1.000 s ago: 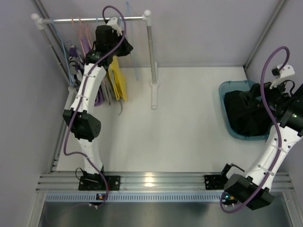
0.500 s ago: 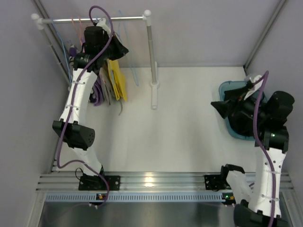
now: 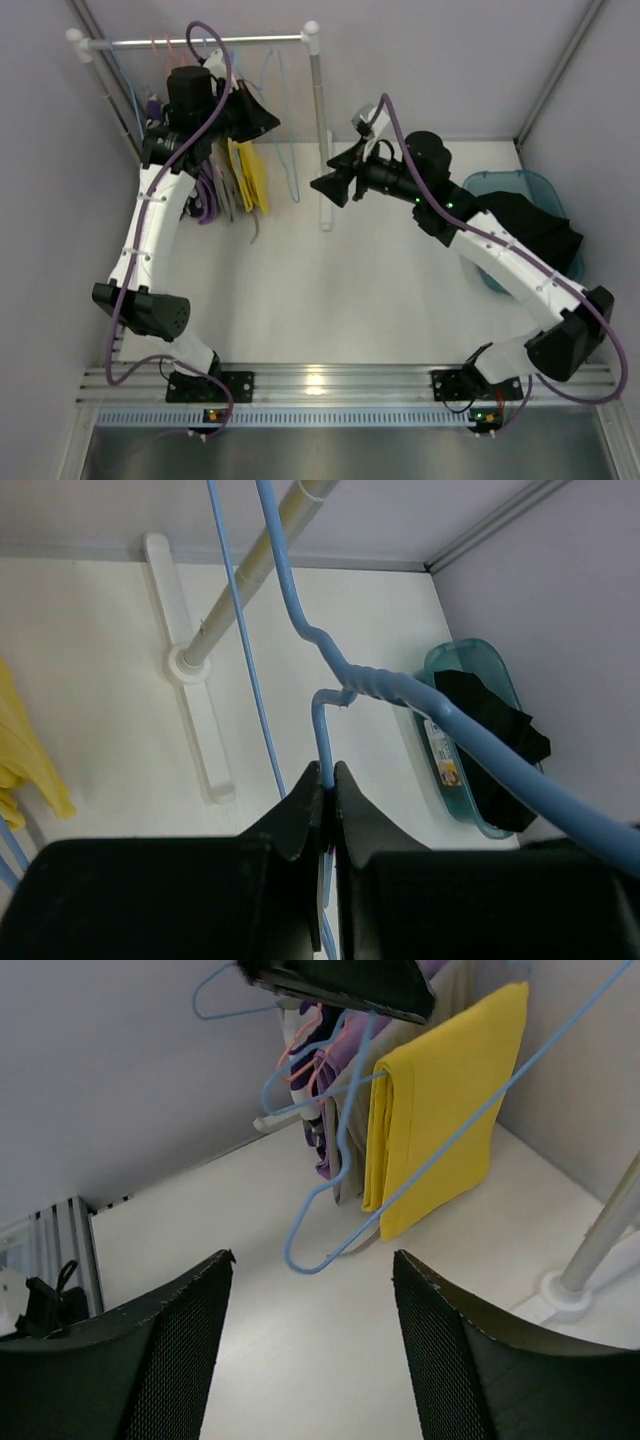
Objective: Remove the trousers from the hanger
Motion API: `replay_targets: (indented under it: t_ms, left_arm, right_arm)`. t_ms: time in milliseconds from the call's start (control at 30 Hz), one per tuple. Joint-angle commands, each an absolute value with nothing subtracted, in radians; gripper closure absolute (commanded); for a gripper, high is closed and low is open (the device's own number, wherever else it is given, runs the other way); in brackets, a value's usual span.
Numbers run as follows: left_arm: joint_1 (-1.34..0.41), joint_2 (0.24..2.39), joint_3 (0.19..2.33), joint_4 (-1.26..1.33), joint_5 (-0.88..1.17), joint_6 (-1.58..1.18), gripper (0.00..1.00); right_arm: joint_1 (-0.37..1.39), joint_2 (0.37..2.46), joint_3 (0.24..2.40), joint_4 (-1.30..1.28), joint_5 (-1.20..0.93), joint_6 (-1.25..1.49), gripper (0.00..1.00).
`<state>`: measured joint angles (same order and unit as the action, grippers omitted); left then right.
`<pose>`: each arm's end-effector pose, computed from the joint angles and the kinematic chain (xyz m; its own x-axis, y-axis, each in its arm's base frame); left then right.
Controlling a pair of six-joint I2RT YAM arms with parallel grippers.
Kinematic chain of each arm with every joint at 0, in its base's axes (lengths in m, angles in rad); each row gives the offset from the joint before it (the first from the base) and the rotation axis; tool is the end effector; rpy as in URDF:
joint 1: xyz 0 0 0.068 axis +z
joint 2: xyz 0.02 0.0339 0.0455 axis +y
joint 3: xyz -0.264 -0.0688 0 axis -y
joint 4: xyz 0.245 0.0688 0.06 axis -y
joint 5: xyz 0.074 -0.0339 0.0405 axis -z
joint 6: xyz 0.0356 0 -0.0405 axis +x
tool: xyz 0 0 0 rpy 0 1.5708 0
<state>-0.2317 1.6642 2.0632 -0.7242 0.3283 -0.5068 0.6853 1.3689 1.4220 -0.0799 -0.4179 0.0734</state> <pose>0.3372 -0.0913 0.4924 -0.5217 -0.3490 -0.7785 0.2991 0.7798 -0.5500 0.2348 0.2106 0.4422 -0.0861 0.0161 -0.9962 -0.8886 0.4509 0.0842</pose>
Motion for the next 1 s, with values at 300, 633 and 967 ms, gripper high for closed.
replay_targets:
  t_ms: [300, 633, 967]
  left_arm:
    - [-0.219, 1.456, 1.858, -0.600, 0.647, -0.511, 1.00]
    - [-0.221, 1.368, 1.729, -0.600, 0.650, -0.493, 1.00]
    - [-0.232, 1.273, 1.649, -0.587, 0.650, -0.387, 1.00]
  right_arm:
    - [0.581, 1.496, 1.477, 0.181, -0.439, 0.578, 0.36]
    - [0.606, 1.646, 1.644, -0.023, -0.322, 0.670, 0.30]
    - [0.621, 1.726, 1.686, -0.080, -0.251, 0.726, 0.33]
